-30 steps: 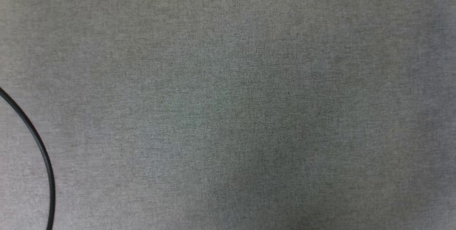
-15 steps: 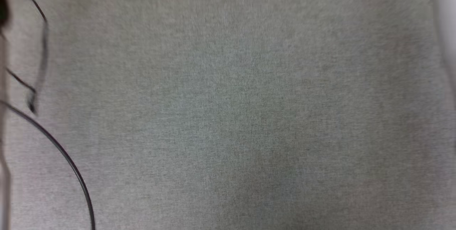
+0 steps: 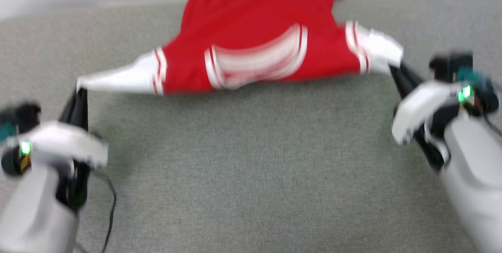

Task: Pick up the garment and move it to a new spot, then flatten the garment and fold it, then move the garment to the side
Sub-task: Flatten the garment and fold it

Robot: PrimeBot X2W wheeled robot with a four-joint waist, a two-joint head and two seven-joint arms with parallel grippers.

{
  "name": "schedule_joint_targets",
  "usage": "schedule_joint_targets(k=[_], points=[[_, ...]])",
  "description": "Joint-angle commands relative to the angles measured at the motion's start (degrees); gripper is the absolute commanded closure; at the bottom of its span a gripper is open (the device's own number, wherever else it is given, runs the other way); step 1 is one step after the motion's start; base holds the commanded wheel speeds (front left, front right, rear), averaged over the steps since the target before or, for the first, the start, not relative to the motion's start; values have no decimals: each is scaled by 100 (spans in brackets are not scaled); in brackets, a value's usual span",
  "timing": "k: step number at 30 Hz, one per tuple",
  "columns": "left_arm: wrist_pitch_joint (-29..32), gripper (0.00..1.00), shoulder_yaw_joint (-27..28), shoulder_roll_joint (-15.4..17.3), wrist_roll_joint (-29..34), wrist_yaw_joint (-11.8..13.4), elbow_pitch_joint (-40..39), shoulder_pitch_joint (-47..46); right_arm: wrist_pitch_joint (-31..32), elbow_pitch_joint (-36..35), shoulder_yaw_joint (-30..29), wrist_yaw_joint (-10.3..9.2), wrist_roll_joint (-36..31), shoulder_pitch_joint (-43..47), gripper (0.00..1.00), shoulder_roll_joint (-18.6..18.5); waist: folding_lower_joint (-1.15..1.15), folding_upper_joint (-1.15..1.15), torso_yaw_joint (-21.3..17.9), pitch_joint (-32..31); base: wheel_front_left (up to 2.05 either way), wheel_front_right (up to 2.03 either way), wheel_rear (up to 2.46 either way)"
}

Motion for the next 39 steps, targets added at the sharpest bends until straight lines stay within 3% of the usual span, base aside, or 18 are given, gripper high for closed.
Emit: schedule_joint_targets(k=[1, 9, 14, 20, 22, 23, 24, 25, 33, 39], points=[[-40, 100, 124, 26, -20, 87, -175, 339, -41, -101, -21, -4, 3, 288, 100, -115, 1, 0, 17, -354, 0, 0, 0], [-42, 100, 518, -14, 139, 867, -1756, 2773, -79, -990, -764, -7, 125, 2433, 100, -143, 1, 0, 31, -918, 0, 0, 0], [189, 100, 406, -49, 202, 1282, -2556, 3877, 97, -1763, -1509, -7, -55, 3766, 100, 180, 1, 0, 96, -1127, 0, 0, 0], [347, 100, 244, -107, 301, 1557, -3110, 4492, 533, -2693, -2264, -6, -446, 4910, 100, 713, 1, 0, 161, -1211, 0, 0, 0], [387, 100, 154, -128, 356, 1590, -3229, 4529, 689, -2935, -2376, -6, -553, 5104, 62, 839, 1, 0, 176, -1205, 0, 0, 0], [379, 100, 124, -141, 379, 1605, -3290, 4512, 750, -3061, -2406, -6, -584, 5172, 49, 885, 1, 0, 186, -1200, 0, 0, 0], [364, 100, 104, -150, 413, 1619, -3350, 4465, 777, -3184, -2419, -6, -611, 5223, 6, 914, 1, 0, 203, -1183, 0, 0, 0], [365, 100, 67, -156, 439, 1622, -3406, 4410, 765, -3307, -2422, -6, -589, 5233, 0, 954, 1, 0, 221, -1171, 0, 0, 0], [248, 100, -85, -128, 784, 1648, -3879, 4045, 928, -4001, -2883, -4, -346, 4354, 0, 835, 1, 0, 391, -870, 0, 0, 0], [182, 100, -298, -178, 1047, 1540, -4244, 3556, 1733, -3368, -3436, -2, 50, 2884, 0, 415, 1, 0, 818, -434, 0, 0, 0]])
